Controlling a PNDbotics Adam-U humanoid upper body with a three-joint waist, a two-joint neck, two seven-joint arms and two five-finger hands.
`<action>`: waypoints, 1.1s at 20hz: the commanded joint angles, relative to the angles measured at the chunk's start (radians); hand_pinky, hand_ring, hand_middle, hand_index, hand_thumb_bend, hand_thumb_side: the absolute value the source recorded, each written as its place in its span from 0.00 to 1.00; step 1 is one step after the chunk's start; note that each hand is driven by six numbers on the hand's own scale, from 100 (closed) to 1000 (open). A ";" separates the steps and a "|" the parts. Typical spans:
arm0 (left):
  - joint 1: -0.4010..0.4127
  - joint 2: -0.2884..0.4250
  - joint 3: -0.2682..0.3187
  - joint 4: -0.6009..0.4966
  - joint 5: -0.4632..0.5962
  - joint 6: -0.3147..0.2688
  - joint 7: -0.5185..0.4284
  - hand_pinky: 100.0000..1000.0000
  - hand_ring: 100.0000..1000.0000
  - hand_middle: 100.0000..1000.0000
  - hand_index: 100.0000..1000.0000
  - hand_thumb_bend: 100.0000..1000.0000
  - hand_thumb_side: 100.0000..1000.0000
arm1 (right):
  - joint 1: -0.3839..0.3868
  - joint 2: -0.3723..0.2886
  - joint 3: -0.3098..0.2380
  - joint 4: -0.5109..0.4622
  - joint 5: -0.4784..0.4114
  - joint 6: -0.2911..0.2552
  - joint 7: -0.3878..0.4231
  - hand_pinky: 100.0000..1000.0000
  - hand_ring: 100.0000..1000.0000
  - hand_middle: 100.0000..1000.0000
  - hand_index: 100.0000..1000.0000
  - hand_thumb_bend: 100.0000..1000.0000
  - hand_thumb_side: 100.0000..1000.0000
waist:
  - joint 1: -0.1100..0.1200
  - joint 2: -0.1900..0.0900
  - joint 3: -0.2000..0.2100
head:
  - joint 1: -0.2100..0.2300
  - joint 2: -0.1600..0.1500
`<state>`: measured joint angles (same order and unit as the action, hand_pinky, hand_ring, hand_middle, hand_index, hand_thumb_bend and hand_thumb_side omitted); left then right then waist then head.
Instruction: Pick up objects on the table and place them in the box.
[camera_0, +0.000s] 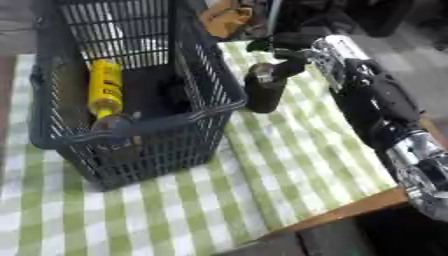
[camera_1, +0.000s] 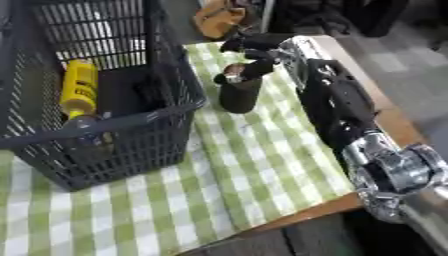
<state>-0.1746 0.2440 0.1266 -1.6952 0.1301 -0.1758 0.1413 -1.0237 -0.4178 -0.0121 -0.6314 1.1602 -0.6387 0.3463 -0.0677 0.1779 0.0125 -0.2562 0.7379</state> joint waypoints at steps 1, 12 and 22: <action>-0.008 0.006 -0.001 -0.015 0.003 -0.002 -0.003 0.37 0.95 0.82 0.80 0.69 0.83 | -0.025 -0.019 -0.012 0.009 0.017 0.006 -0.007 1.00 1.00 0.96 1.00 0.58 0.66 | 0.019 -0.017 -0.001 | -0.001 -0.008; -0.009 0.006 0.000 -0.015 0.003 -0.002 -0.003 0.37 0.95 0.82 0.80 0.69 0.82 | -0.019 -0.021 -0.020 0.024 0.037 0.011 -0.023 1.00 1.00 0.96 1.00 0.58 0.67 | 0.021 -0.018 -0.003 | -0.002 -0.010; -0.010 0.005 -0.001 -0.015 0.004 -0.002 -0.004 0.37 0.95 0.82 0.80 0.69 0.83 | -0.013 -0.007 -0.016 0.052 0.051 0.001 -0.014 1.00 1.00 0.96 1.00 0.59 0.68 | 0.021 -0.018 -0.001 | -0.003 -0.013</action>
<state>-0.1746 0.2436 0.1266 -1.6952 0.1309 -0.1760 0.1405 -1.0198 -0.4094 -0.0241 -0.5754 1.2051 -0.6329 0.3328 -0.0652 0.1779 0.0119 -0.2565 0.7366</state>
